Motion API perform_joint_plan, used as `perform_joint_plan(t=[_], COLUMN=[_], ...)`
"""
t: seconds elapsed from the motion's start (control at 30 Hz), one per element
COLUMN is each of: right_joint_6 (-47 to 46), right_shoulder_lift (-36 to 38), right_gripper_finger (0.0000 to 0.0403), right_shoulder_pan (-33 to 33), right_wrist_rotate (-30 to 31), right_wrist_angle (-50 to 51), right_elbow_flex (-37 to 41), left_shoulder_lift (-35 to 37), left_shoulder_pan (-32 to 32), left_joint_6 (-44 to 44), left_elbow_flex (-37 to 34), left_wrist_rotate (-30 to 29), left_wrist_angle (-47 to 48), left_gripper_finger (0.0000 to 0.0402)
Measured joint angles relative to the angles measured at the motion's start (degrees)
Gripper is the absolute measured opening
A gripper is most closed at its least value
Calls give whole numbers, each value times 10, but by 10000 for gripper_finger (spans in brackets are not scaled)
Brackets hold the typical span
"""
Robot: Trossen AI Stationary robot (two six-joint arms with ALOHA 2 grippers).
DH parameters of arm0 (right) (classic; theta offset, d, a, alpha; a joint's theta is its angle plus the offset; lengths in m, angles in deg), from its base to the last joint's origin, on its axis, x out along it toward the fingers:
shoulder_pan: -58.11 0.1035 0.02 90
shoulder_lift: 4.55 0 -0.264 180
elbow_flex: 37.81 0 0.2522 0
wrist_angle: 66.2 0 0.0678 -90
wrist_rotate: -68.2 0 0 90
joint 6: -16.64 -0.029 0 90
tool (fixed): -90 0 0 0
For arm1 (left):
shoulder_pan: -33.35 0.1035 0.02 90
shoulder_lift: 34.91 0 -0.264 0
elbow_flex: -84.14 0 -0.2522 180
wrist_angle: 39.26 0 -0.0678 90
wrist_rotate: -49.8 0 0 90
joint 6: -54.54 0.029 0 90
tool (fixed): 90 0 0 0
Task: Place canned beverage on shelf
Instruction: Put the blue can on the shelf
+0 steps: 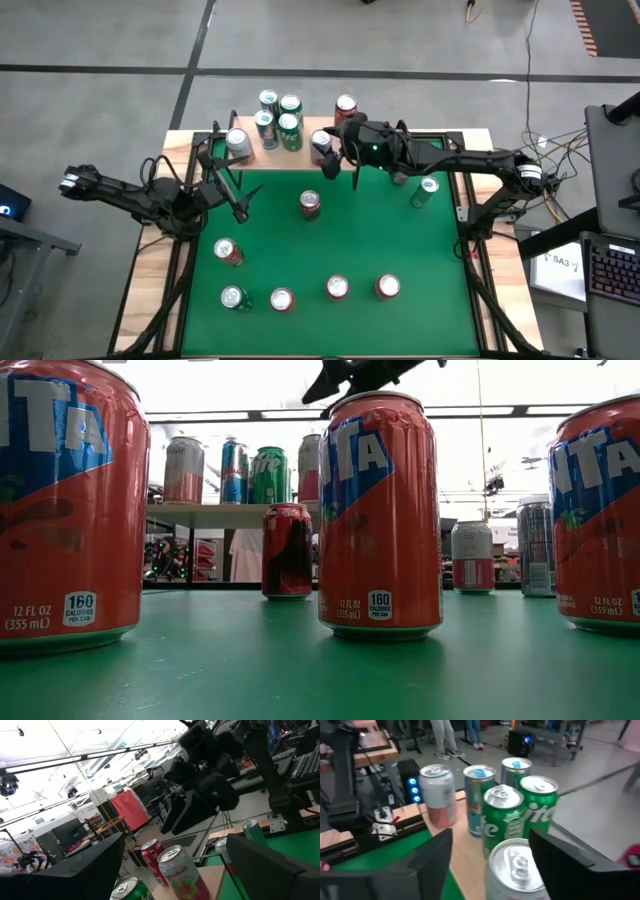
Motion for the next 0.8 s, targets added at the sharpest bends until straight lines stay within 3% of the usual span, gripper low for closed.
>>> perform_joint_plan(t=[0.2, 0.4, 0.8], right_joint_6=[-33, -19, -20], right_shoulder_lift=[-2, -24, -69], right_gripper_finger=[148, 26, 9], right_shoulder_pan=[-1, -2, -9], right_wrist_rotate=[5, 5, 36], right_wrist_angle=[20, 40, 55], right_elbow_flex=[-25, -50, -71], left_shoulder_lift=[0, -1, -3], left_shoulder_pan=[0, 0, 0], left_joint_6=[0, 0, 2], left_elbow_flex=[0, 0, 0], left_wrist_rotate=[0, 1, 1], left_wrist_angle=[0, 0, -1], left_gripper_finger=[333, 333, 333])
